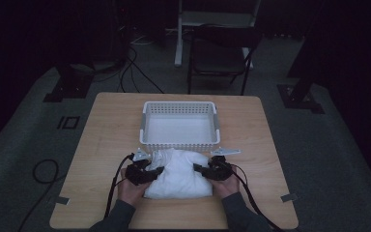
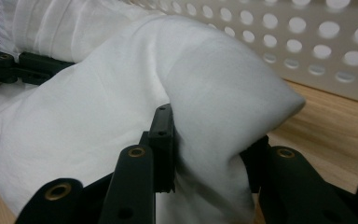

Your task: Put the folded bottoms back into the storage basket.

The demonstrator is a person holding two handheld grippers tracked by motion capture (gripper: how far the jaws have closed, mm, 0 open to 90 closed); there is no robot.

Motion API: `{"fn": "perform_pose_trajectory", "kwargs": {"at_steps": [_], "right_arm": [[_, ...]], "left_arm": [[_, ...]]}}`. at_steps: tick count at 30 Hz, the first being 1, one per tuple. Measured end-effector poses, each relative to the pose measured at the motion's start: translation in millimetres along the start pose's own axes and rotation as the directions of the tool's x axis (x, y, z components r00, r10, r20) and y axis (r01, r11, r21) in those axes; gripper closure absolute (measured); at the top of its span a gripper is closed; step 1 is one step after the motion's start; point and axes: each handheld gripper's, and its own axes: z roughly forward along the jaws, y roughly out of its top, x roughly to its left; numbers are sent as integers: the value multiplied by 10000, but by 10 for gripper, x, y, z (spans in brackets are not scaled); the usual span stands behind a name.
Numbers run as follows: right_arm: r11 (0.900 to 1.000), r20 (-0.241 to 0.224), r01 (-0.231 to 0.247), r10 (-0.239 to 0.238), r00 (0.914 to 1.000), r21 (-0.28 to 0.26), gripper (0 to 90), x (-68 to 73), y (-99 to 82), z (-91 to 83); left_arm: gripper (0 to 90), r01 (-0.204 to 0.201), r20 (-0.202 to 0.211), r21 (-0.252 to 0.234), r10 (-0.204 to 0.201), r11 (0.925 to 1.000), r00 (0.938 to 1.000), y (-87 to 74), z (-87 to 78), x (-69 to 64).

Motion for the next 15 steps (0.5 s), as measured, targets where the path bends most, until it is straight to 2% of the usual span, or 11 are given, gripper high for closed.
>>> {"fn": "perform_pose_trajectory", "kwargs": {"at_steps": [5,7,10,15], "right_arm": [[9995,83,270,-269,9996,-142,668,59,12,-77],[9994,91,305,-304,9995,-184,669,70,16,-93],[9988,98,408,-406,9991,-271,670,89,21,-128],[9978,115,533,-529,9985,-396,674,134,36,-166]], "left_arm": [[583,-264,-207,-186,260,9995,9994,-9,-90,-88],[584,-266,-180,-243,262,9994,9995,-10,-111,-96],[585,-26,100,-431,30,9991,9999,-16,-166,-86],[587,-106,94,-692,113,9975,9999,-17,-237,-88]]}}
